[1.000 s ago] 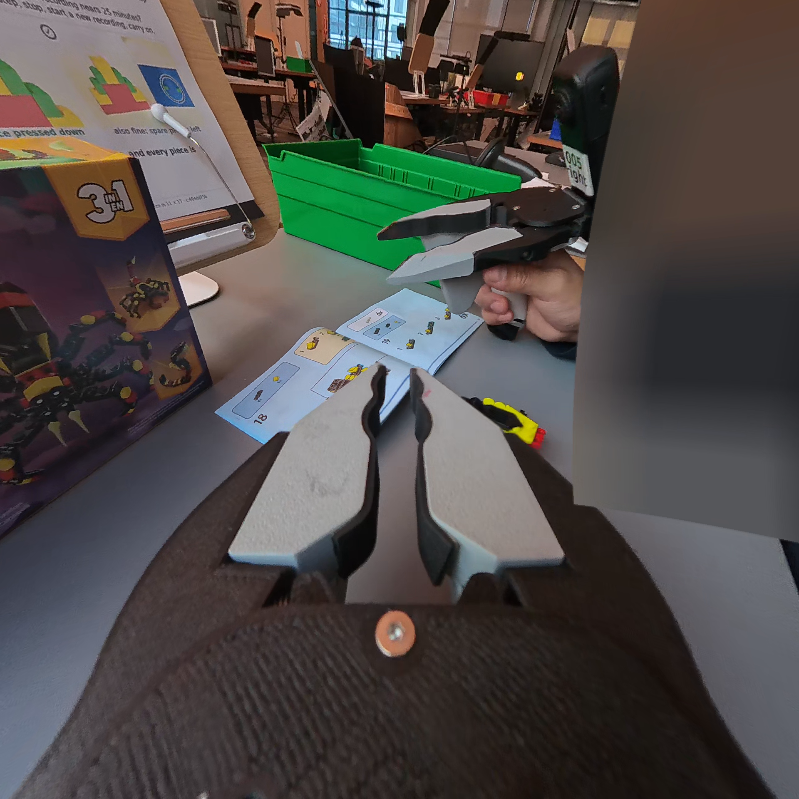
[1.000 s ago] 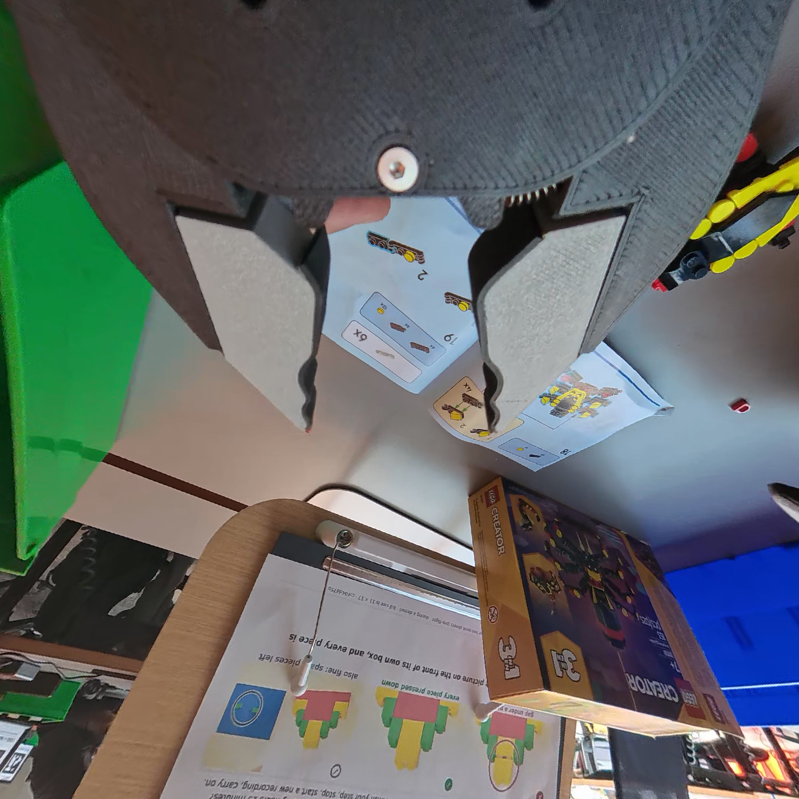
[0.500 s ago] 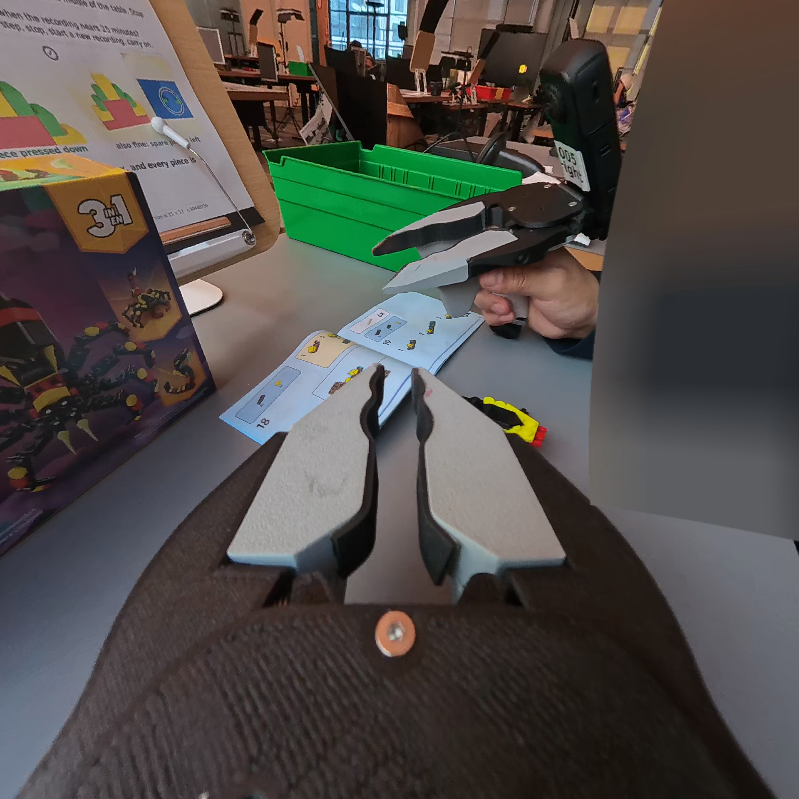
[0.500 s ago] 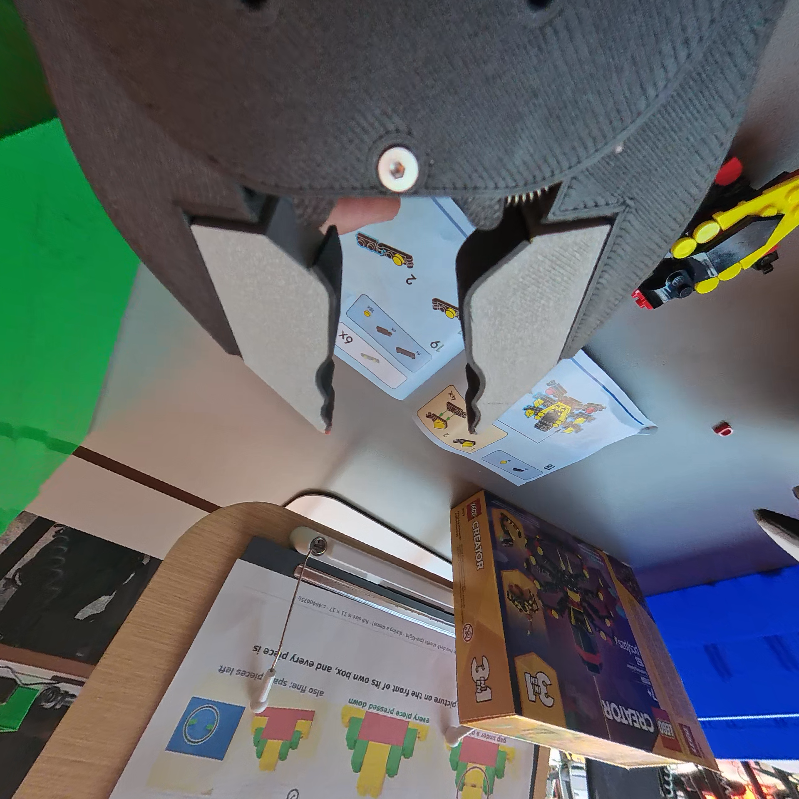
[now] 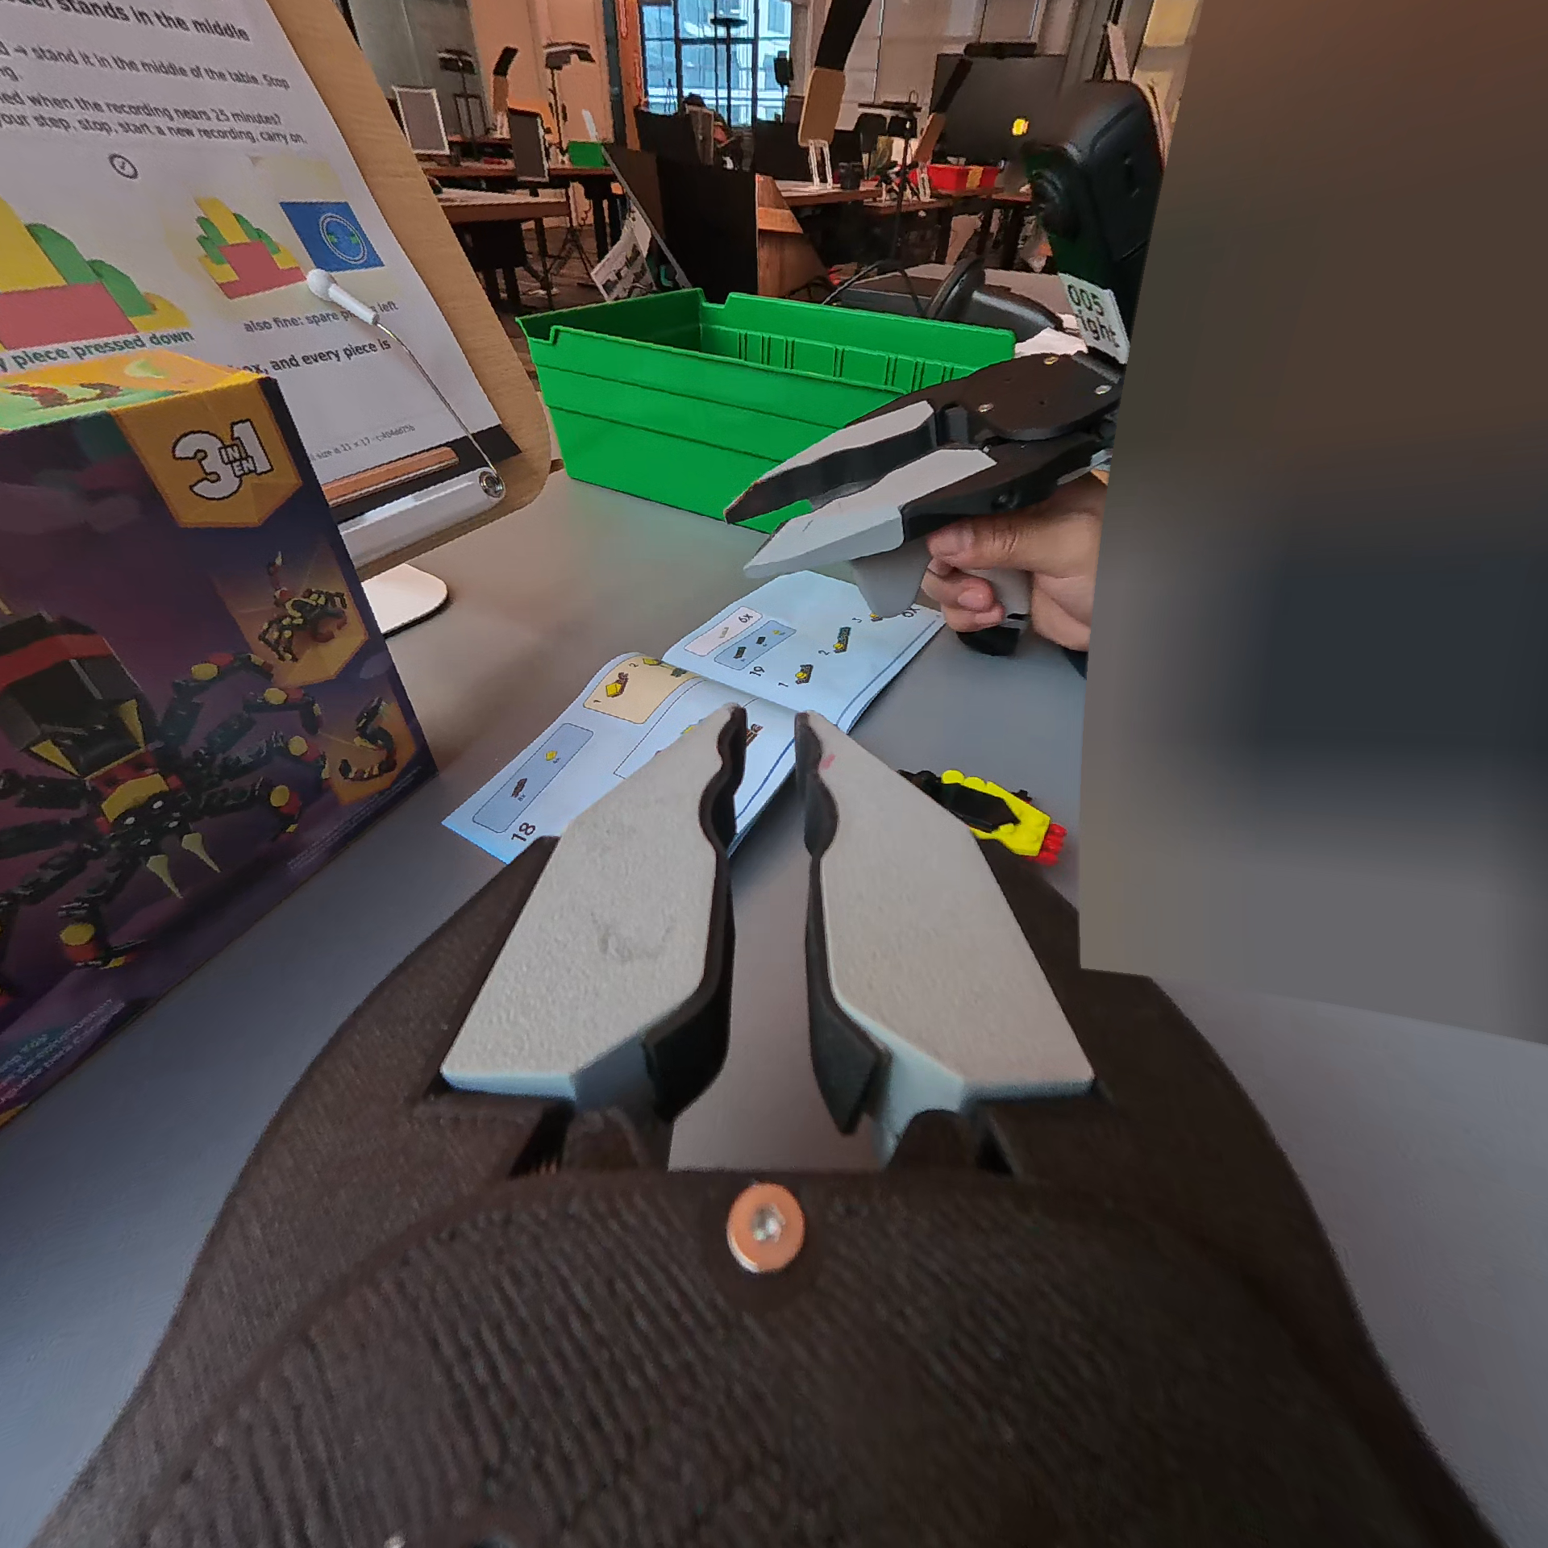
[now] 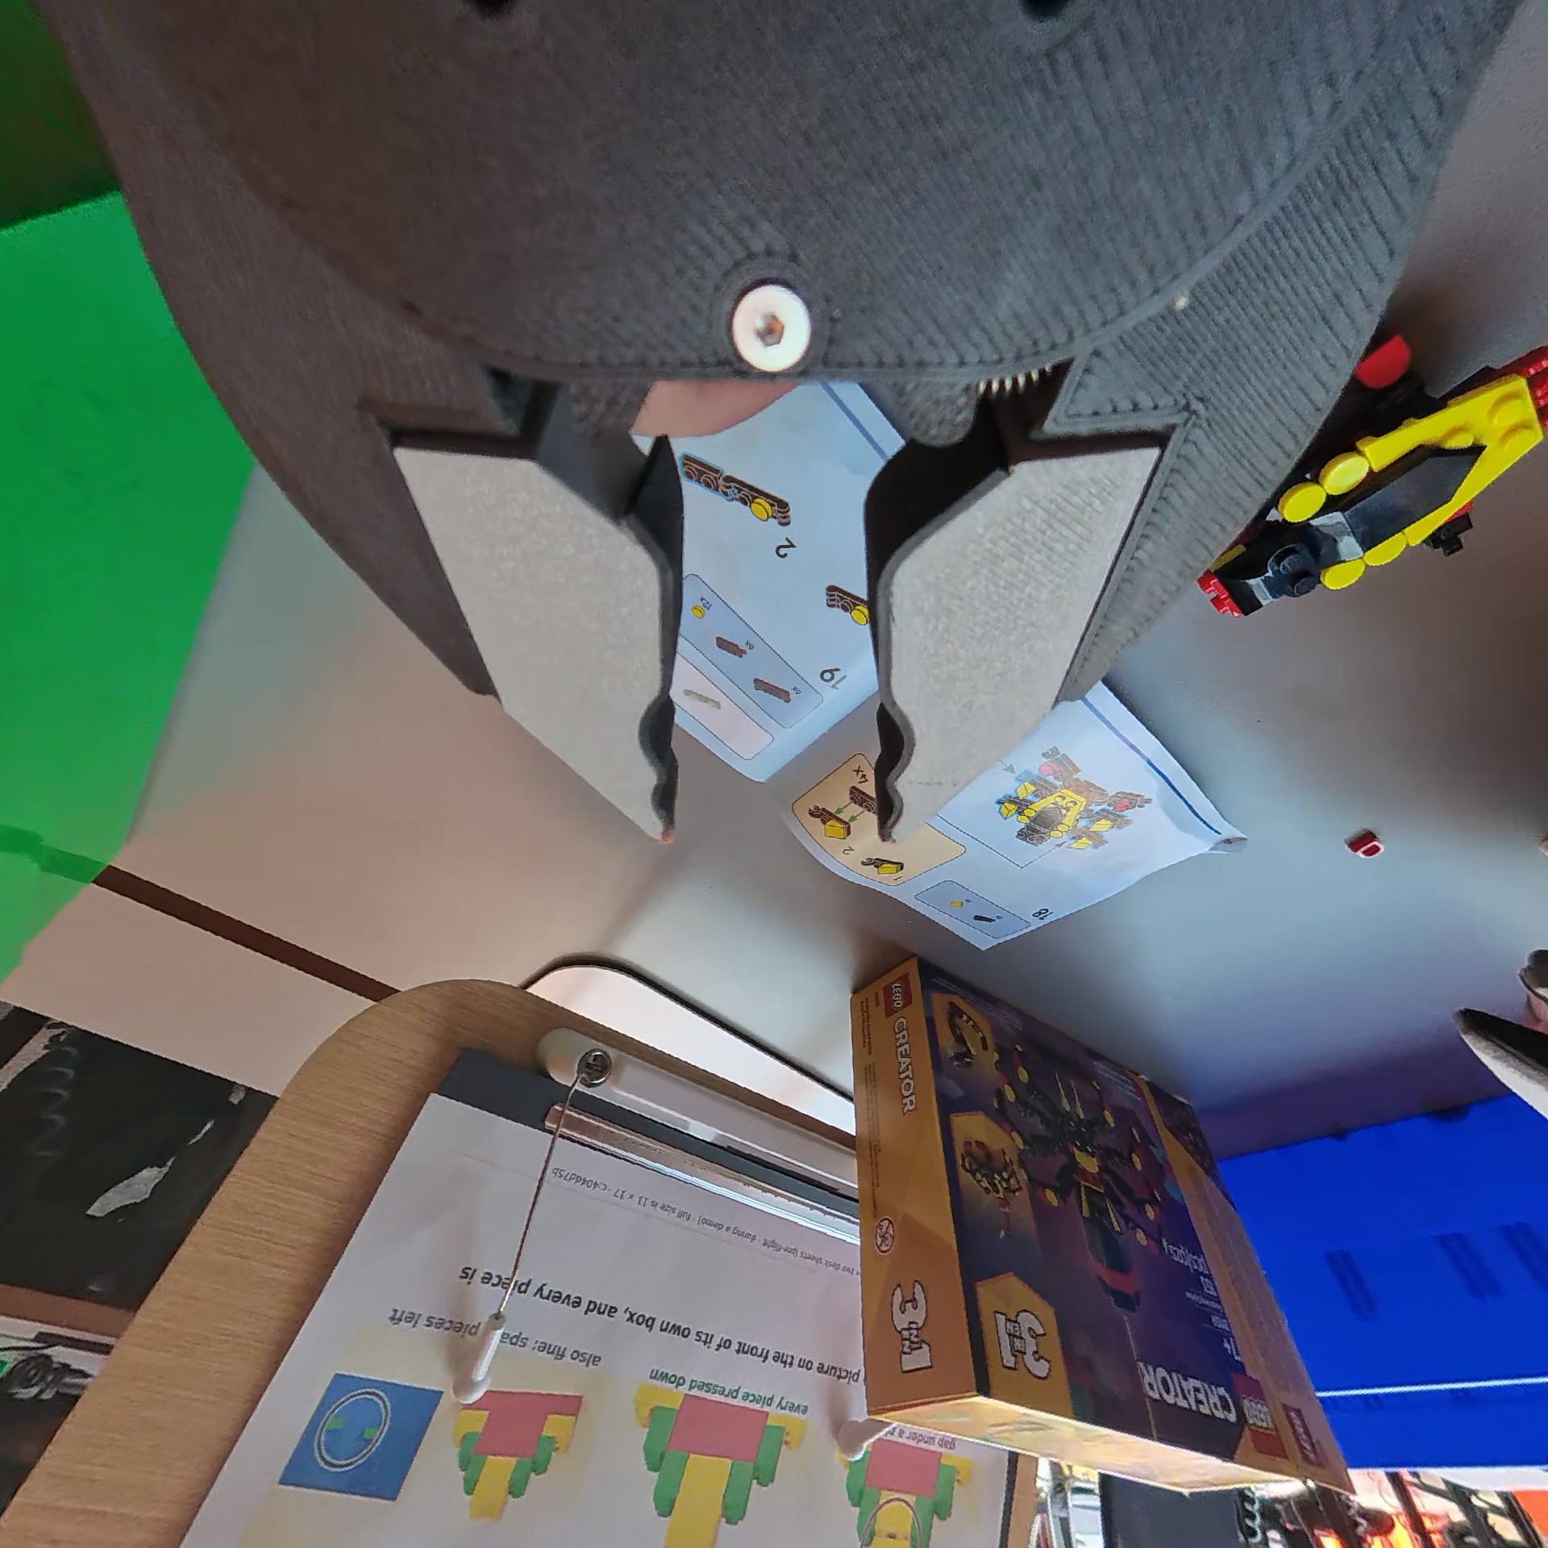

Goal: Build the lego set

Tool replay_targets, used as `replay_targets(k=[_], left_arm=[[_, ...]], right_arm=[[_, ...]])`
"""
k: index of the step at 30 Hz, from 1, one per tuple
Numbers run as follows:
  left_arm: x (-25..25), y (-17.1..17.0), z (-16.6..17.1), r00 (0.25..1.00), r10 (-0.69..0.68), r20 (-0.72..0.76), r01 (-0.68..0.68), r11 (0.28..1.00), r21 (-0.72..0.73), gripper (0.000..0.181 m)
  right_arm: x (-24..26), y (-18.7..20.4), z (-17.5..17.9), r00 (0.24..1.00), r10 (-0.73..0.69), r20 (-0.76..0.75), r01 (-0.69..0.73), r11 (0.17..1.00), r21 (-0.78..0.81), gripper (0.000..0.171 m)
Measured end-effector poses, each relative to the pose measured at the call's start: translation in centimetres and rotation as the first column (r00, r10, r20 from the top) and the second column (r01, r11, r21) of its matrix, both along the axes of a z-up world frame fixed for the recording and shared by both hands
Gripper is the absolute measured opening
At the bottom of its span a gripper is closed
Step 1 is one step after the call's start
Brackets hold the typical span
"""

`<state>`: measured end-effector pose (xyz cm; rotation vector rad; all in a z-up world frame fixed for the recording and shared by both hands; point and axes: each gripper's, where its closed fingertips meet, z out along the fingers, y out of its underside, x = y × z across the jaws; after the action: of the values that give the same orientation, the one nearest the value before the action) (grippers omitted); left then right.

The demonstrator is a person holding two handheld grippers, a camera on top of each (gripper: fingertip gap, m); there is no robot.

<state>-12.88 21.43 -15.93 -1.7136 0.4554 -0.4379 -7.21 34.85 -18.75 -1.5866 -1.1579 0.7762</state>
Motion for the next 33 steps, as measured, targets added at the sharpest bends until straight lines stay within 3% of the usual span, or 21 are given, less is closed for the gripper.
replay_targets(k=[5, 8, 10, 14, 17, 19, 25, 29, 33], left_arm=[[0.1, 0.0, 0.0, 1.0, -0.004, 0.011, 0.004, 1.0, -0.003, 0.008], [-0.2, 0.0, 0.1, 1.0, 0.008, -0.003, -0.008, 1.0, 0.01, 0.004], [-1.6, 0.3, 1.7, 0.997, 0.083, -0.007, -0.082, 0.994, 0.078, 0.002], [-8.5, -1.1, 8.1, 0.934, 0.347, 0.086, -0.356, 0.877, 0.323, 0.0], [-11.7, -3.1, 11.5, 0.891, 0.398, 0.217, -0.454, 0.786, 0.42, 0.0], [-12.5, -3.3, 11.9, 0.879, 0.424, 0.218, -0.477, 0.767, 0.429, 0.0], [-12.2, -2.3, 10.8, 0.88, 0.455, 0.134, -0.468, 0.786, 0.404, 0.0], [-8.7, -0.9, 8.1, 0.938, 0.307, 0.162, -0.342, 0.899, 0.275, 0.0], [-5.1, 0.7, 3.4, 0.969, 0.225, -0.099, -0.208, 0.965, 0.159, 0.0]], right_arm=[[-0.1, -0.2, 0.0, 1.0, 0.012, 0.004, -0.012, 1.0, 0.011, 0.033], [-0.1, -0.3, -0.1, 1.0, 0.014, 0.013, -0.015, 1.0, 0.015, 0.005], [-0.2, -0.2, -0.2, 1.0, 0.008, 0.022, -0.008, 1.0, 0.02, 0.0], [-0.3, -0.4, -0.2, 0.999, 0.024, 0.024, -0.024, 1.0, 0.018, 0.0], [-0.3, -0.4, -0.3, 0.999, 0.025, 0.022, -0.026, 1.0, 0.009, 0.0], [-0.3, -0.5, -0.3, 0.999, 0.039, 0.022, -0.039, 0.999, 0.002, 0.006], [-0.4, -0.6, 0.0, 0.998, 0.067, -0.003, -0.067, 0.998, -0.016, 0.008], [-0.6, -1.0, 0.0, 0.996, 0.094, 0.004, -0.094, 0.995, 0.012, 0.0], [-0.7, -1.2, 0.1, 0.994, 0.106, 0.011, -0.106, 0.993, 0.051, 0.0]])
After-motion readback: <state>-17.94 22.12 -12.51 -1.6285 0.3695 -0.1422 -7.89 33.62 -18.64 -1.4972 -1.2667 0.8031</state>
